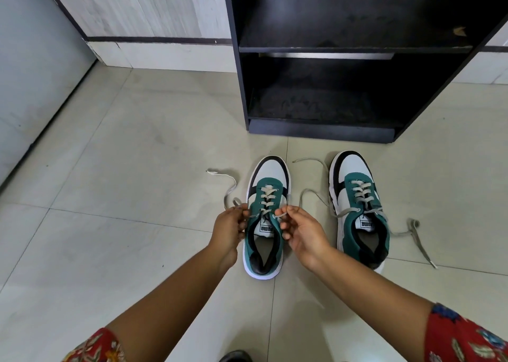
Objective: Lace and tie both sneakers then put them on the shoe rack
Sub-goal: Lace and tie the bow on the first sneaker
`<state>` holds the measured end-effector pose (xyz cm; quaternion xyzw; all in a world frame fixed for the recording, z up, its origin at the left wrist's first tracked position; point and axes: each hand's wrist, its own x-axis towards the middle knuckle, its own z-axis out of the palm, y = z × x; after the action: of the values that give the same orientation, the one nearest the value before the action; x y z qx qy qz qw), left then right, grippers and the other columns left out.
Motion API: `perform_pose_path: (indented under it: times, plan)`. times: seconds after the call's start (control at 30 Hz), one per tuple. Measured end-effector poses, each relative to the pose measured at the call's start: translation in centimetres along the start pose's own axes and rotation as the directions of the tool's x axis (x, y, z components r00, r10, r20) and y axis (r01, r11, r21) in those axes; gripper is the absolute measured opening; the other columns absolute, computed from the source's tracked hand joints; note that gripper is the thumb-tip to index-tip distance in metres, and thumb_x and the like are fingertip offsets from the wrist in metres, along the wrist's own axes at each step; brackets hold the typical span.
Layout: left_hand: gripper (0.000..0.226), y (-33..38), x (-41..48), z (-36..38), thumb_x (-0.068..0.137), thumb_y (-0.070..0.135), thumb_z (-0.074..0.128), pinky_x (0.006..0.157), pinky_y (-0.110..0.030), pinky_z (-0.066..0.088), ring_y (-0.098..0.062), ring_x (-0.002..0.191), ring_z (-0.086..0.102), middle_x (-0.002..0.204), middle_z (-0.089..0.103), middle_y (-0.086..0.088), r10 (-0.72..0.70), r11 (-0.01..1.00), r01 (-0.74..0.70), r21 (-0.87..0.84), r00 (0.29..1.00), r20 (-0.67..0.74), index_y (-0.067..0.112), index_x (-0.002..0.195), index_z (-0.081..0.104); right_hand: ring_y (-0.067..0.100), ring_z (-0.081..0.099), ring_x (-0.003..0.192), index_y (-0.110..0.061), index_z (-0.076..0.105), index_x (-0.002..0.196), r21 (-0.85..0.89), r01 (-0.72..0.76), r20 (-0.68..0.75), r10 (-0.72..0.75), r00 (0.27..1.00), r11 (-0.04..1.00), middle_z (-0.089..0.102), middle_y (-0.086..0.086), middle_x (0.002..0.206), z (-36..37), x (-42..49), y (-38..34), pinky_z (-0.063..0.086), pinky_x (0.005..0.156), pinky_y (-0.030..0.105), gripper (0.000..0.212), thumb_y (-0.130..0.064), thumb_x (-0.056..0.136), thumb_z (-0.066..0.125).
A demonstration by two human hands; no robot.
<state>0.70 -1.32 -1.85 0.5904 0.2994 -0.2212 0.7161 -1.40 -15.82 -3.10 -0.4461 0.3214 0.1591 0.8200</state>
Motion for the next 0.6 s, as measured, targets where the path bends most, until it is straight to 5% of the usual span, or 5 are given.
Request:
perform_pose_path:
  times: [0.13,0.27,0.43,0.53,0.6]
  plan:
    - [0.028,-0.1,0.3,0.2,0.092,0.006,0.035,0.034,-0.013,0.023,-0.002,0.034,0.032,0.048,0.047,0.011,-0.088,0.982,0.084,-0.166,0.996,-0.02,0.017,0.073,0.051,0.004,0.048,0.042,-0.01,0.056,0.079,0.055,-0.035,-0.029,0.037,0.999,0.998,0.062,-0.001,0.06,0.3,0.2,-0.3,0.037,0.04,0.014,0.026,-0.006,0.096,0.037]
    - [0.026,0.7,-0.5,-0.3,0.095,0.011,0.039,0.061,-0.023,0.039,-0.01,0.065,0.053,0.076,0.061,0.003,0.173,0.959,-0.193,0.207,0.979,0.11,0.014,0.079,0.059,0.01,0.04,0.048,-0.014,0.061,0.083,-0.259,0.013,0.044,-0.001,0.999,0.966,0.05,0.0,0.064,0.1,0.2,-1.7,0.032,0.048,0.021,0.028,-0.012,0.097,0.037]
    - [0.035,1.7,-1.0,-0.6,0.1,0.014,0.033,0.094,-0.008,0.039,0.002,0.118,0.052,0.127,0.059,0.009,0.485,0.702,-0.642,0.309,0.748,0.453,0.015,0.128,0.052,-0.003,0.053,0.05,-0.012,0.069,0.101,-0.601,0.265,0.259,-0.13,0.957,0.754,0.062,-0.018,0.055,2.0,-0.9,-4.5,0.038,0.052,0.006,0.023,-0.016,0.095,0.047]
    - [0.035,2.5,-1.0,-0.5,0.096,0.026,0.036,0.095,-0.014,0.042,-0.003,0.116,0.055,0.121,0.063,0.012,0.516,0.609,-0.719,0.335,0.68,0.521,0.02,0.126,0.054,0.003,0.066,0.087,-0.023,0.072,0.097,-0.674,0.437,0.365,-0.246,0.898,0.596,0.072,-0.009,0.092,2.9,-1.5,-4.7,0.05,0.086,0.024,0.019,-0.02,0.091,0.054]
    - [0.035,3.0,-0.6,-0.8,0.095,0.034,0.035,0.088,-0.019,0.046,-0.008,0.103,0.059,0.109,0.066,0.004,0.553,0.426,-0.792,0.437,0.61,0.568,0.019,0.116,0.058,0.013,0.066,0.094,-0.034,0.072,0.089,-0.708,0.482,0.394,-0.277,0.876,0.516,0.073,-0.005,0.096,2.7,-1.8,-4.8,0.051,0.092,0.037,0.019,-0.025,0.089,0.055]
